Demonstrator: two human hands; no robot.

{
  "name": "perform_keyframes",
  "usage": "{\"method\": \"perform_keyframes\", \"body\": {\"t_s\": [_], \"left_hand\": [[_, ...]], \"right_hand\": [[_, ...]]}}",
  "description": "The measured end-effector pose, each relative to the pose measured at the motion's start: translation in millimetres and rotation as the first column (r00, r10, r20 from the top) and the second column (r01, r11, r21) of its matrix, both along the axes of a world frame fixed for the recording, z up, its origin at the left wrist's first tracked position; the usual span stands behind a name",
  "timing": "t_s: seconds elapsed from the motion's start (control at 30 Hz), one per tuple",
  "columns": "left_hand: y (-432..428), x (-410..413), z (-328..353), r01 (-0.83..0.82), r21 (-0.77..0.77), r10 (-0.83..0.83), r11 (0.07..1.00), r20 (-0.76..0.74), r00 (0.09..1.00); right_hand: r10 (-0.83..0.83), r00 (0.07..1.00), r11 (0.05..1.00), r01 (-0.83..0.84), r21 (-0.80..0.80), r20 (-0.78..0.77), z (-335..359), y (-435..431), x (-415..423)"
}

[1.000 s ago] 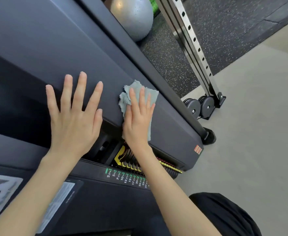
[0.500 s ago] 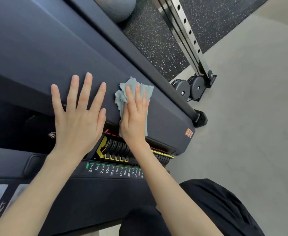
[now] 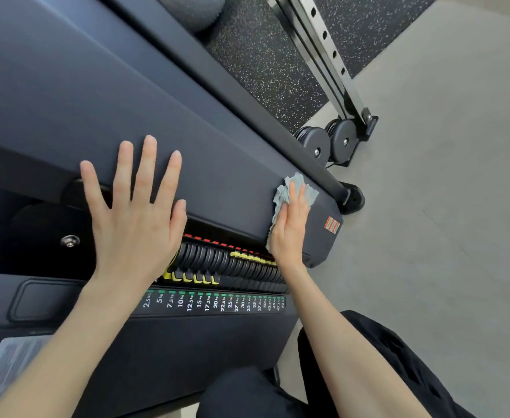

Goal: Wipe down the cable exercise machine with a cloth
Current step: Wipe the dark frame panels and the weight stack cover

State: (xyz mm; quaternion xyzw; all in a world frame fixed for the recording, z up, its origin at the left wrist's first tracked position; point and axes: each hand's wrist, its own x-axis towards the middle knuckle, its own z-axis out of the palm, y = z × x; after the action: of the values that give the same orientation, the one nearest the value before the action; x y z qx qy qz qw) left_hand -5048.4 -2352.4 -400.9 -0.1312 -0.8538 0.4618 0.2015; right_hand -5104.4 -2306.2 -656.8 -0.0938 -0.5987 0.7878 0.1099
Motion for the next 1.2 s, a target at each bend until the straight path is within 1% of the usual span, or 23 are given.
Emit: {"method": "perform_keyframes", "body": {"t_s": [0.23, 0.3, 0.37, 0.43, 0.5, 0.63, 0.7, 0.77, 0.83, 0.9, 1.0, 1.07, 1.2], "left_hand": [[-5.5, -4.1, -1.8, 0.015, -0.029, -0.015, 0.999, -0.007, 1.000], [-4.9, -4.9, -1.5, 0.007, -0.023, -0.007, 1.000, 0.003, 1.000], [-2.9, -5.2, -1.0, -0.002, 0.004, 0.002, 1.000, 0.022, 1.000], [-0.7, -5.6, -1.0, -0.015, 0.037, 0.013, 0.999, 0.036, 0.999], [1.1, -5.8, -1.2, -0.021, 0.058, 0.019, 0.998, 0.041, 0.999], [2.9, -2.6, 1.2, -0.015, 0.086, 0.009, 0.996, 0.071, 0.997], [2.6, 2.1, 7.2, -0.009, 0.095, 0.002, 0.995, 0.080, 0.997], [1.3, 6.9, 16.0, -0.007, 0.077, 0.002, 0.997, 0.057, 0.998], [-1.8, 9.3, 27.9, -0.010, 0.061, 0.010, 0.998, 0.009, 1.000], [-5.2, 10.1, 40.1, -0.012, 0.050, 0.014, 0.999, -0.035, 0.999], [-8.5, 11.9, 56.3, -0.011, 0.057, 0.016, 0.998, -0.087, 0.996], [-9.3, 12.6, 67.1, -0.011, 0.062, 0.019, 0.998, -0.126, 0.992], [-11.5, 13.9, 84.5, -0.016, 0.068, 0.027, 0.998, -0.166, 0.986]], "right_hand": [[-0.003, 0.986, 0.998, 0.014, -0.065, 0.167, -41.8, 3.9, -2.5], [-0.015, 0.978, 0.994, 0.037, -0.104, 0.207, -39.3, 3.1, -3.7], [-0.044, 0.979, 0.991, 0.069, -0.118, 0.200, -24.9, 1.4, -5.0], [-0.082, 0.991, 0.993, 0.090, -0.082, 0.102, 1.2, -0.8, -5.1], [-0.081, 0.997, 0.995, 0.080, -0.064, -0.003, 35.6, -2.2, -5.3], [-0.015, 0.993, 0.999, 0.009, -0.050, -0.121, 115.6, -5.9, -4.8], [0.015, 0.978, 0.999, -0.025, -0.048, -0.209, 153.0, -8.2, -2.4], [0.045, 0.950, 0.998, -0.057, -0.029, -0.310, 178.5, -9.0, 0.8], [0.046, 0.932, 0.999, -0.050, -0.002, -0.360, 183.6, -8.2, 1.9], [0.030, 0.939, 1.000, -0.026, 0.017, -0.342, 169.8, -7.4, 0.3], [0.026, 0.974, 1.000, -0.021, 0.022, -0.223, 139.1, -5.5, -4.1], [0.027, 0.984, 1.000, -0.024, 0.019, -0.177, 127.1, -3.9, -6.6], [-0.016, 0.989, 1.000, 0.017, 0.005, -0.144, 134.1, -0.4, -8.7]]}}
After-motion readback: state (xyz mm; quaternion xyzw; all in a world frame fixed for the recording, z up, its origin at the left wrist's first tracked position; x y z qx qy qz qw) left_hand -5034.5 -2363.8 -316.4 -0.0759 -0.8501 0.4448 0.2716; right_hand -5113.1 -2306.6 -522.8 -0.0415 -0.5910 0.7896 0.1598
